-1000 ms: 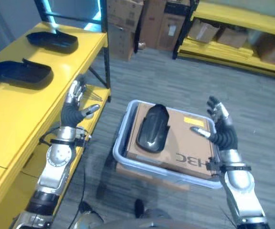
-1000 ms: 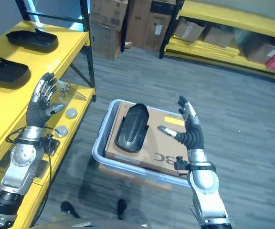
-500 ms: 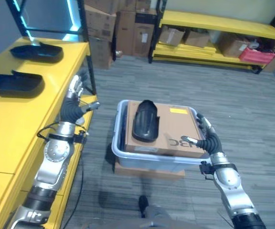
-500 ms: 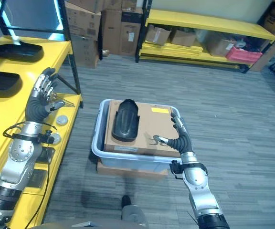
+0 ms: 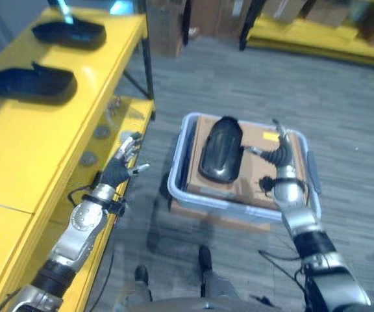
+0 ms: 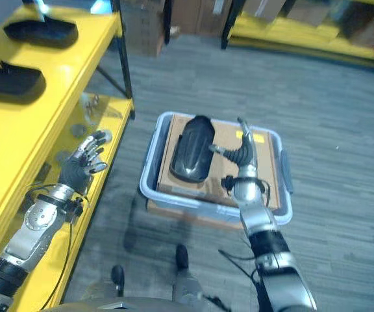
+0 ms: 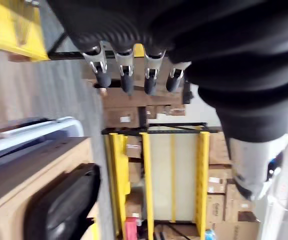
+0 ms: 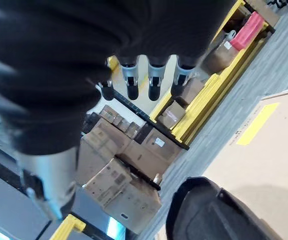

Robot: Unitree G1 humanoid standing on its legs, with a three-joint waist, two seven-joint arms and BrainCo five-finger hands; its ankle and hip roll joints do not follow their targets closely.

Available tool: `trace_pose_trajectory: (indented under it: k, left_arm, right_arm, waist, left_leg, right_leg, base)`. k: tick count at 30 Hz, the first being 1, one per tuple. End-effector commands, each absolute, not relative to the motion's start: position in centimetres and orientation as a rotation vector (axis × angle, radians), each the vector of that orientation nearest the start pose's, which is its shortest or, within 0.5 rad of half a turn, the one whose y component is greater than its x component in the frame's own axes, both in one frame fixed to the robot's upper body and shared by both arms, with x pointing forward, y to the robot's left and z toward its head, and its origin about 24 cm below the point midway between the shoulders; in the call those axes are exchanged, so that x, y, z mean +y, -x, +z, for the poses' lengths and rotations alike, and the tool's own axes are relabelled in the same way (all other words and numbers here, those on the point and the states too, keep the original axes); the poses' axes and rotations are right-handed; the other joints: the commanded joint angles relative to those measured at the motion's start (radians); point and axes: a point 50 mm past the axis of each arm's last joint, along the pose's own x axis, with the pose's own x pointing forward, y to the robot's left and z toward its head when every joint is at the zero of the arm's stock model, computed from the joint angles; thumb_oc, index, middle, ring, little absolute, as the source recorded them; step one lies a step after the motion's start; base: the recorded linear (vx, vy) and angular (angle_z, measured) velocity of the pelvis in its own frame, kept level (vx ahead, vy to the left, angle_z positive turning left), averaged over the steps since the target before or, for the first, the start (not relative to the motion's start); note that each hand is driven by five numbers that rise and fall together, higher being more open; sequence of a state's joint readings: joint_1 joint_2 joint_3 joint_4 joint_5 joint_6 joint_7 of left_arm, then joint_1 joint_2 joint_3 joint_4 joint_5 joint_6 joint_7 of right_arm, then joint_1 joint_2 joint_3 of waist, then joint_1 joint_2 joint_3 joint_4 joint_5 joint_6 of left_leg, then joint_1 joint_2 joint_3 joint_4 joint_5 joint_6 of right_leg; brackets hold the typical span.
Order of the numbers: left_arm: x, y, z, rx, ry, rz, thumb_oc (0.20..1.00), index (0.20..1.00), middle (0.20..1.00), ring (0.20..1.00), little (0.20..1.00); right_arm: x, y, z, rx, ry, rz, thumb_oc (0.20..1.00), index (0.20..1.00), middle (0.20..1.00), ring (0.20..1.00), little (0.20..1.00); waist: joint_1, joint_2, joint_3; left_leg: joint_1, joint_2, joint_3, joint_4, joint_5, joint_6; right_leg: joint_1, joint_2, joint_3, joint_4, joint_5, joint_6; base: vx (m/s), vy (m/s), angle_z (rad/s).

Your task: Move parts from the plastic box to the shelf.

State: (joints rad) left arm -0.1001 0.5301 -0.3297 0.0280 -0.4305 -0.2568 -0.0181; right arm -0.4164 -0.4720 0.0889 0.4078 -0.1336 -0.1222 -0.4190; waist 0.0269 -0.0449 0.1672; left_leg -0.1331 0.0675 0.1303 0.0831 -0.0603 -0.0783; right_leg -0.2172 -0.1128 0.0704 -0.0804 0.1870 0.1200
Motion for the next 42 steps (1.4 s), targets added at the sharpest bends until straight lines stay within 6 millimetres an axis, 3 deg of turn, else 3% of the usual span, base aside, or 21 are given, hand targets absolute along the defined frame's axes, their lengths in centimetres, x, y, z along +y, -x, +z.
trace_pose_trajectory:
  k: [1, 8, 16, 17, 19, 28, 32, 36, 42]
  left_arm:
    - [16.7, -26.5, 8.0, -0.213, -0.096, -0.357, 1.0, 1.0, 1.0, 1.0, 1.0]
    - [15.2, -27.0, 6.8, -0.17, -0.092, -0.383, 1.0, 1.0, 1.0, 1.0, 1.0]
    - [13.4, -27.2, 6.3, -0.163, -0.1, -0.449, 1.0, 1.0, 1.0, 1.0, 1.0]
    - [13.1, -27.2, 6.5, -0.167, -0.12, -0.475, 1.0, 1.0, 1.0, 1.0, 1.0]
    - [12.9, -27.3, 6.5, -0.168, -0.122, -0.48, 1.0, 1.0, 1.0, 1.0, 1.0]
    - [13.0, -27.1, 6.0, -0.147, -0.156, -0.483, 1.0, 1.0, 1.0, 1.0, 1.0]
    - [14.3, -27.2, 6.0, -0.141, -0.182, -0.439, 1.0, 1.0, 1.0, 1.0, 1.0]
    - [15.9, -27.1, 5.9, -0.121, -0.177, -0.358, 1.0, 1.0, 1.0, 1.0, 1.0]
    - [14.8, -28.1, 8.0, -0.202, -0.174, -0.375, 1.0, 1.0, 1.0, 1.0, 1.0]
  right_arm:
    - [-24.5, -34.0, 14.7, -0.37, 0.666, -0.461, 1.0, 1.0, 1.0, 1.0, 1.0]
    - [-25.7, -36.1, 15.5, -0.305, 0.666, -0.552, 1.0, 1.0, 1.0, 1.0, 1.0]
    - [-27.3, -37.6, 12.6, -0.042, 0.7, -0.529, 1.0, 1.0, 1.0, 1.0, 1.0]
    - [-28.7, -37.5, 10.7, 0.143, 0.733, -0.487, 0.802, 0.802, 0.802, 0.802, 0.802]
    - [-28.9, -37.5, 10.5, 0.177, 0.744, -0.476, 0.2, 0.2, 0.2, 0.2, 0.2]
    - [-30.8, -35.4, 7.2, 0.346, 0.707, -0.511, 0.2, 0.2, 0.2, 0.2, 0.2]
    - [-31.8, -33.2, 4.8, 0.351, 0.698, -0.514, 0.2, 0.2, 0.2, 0.2, 0.2]
    - [-32.3, -31.1, 5.5, 0.184, 0.718, -0.473, 0.2, 0.2, 0.2, 0.2, 0.2]
    - [-33.1, -28.8, 8.4, 0.016, 0.857, -0.478, 0.2, 0.2, 0.2, 0.2, 0.2]
  waist:
    - [0.017, 0.017, 0.037]
    - [0.037, 0.041, 0.067]
    - [0.057, 0.078, 0.093]
    - [0.076, 0.092, 0.095]
    - [0.079, 0.096, 0.096]
    - [0.088, 0.1, 0.068]
    - [0.055, 0.065, 0.037]
    - [0.017, 0.027, -0.002]
    - [-0.022, -0.003, -0.054]
  left_leg:
    - [-0.026, 0.025, -0.012, 0.015, -0.056, -0.002]
    - [-0.081, 0.016, -0.025, 0.001, -0.031, -0.004]
    - [-0.119, 0.002, -0.037, -0.019, -0.005, -0.009]
    - [-0.128, -0.004, -0.041, -0.028, 0.008, -0.012]
    - [-0.132, -0.006, -0.044, -0.029, 0.011, -0.013]
    - [-0.111, -0.013, -0.055, -0.044, 0.007, -0.009]
    - [-0.066, -0.008, -0.045, -0.037, -0.021, -0.001]
    - [-0.003, -0.003, -0.027, -0.026, -0.05, 0.005]
    - [0.109, 0.007, 0.004, -0.025, -0.084, 0.008]
  right_leg:
    - [-0.011, 0.014, -0.016, 0.138, -0.209, 0.056]
    - [-0.061, 0.012, -0.023, 0.133, -0.192, 0.065]
    - [-0.1, 0.007, -0.028, 0.127, -0.179, 0.075]
    - [-0.106, 0.004, -0.035, 0.12, -0.174, 0.08]
    - [-0.106, 0.003, -0.036, 0.118, -0.173, 0.08]
    - [-0.084, 0.0, -0.048, 0.118, -0.188, 0.082]
    - [-0.045, -0.004, -0.05, 0.124, -0.205, 0.08]
    - [0.007, -0.006, -0.052, 0.137, -0.225, 0.076]
    - [0.087, -0.004, -0.045, 0.156, -0.254, 0.078]
  base:
    - [-0.05, -0.001, 0.0]
    - [-0.01, 0.007, 0.09]
    - [0.0, 0.006, 0.01]
    - [0.0, 0.0, 0.0]
    - [0.0, 0.007, 0.09]
    - [0.02, 0.012, 0.11]
    - [0.05, 0.002, 0.08]
    - [0.08, -0.002, -0.02]
    - [0.07, 0.002, -0.13]
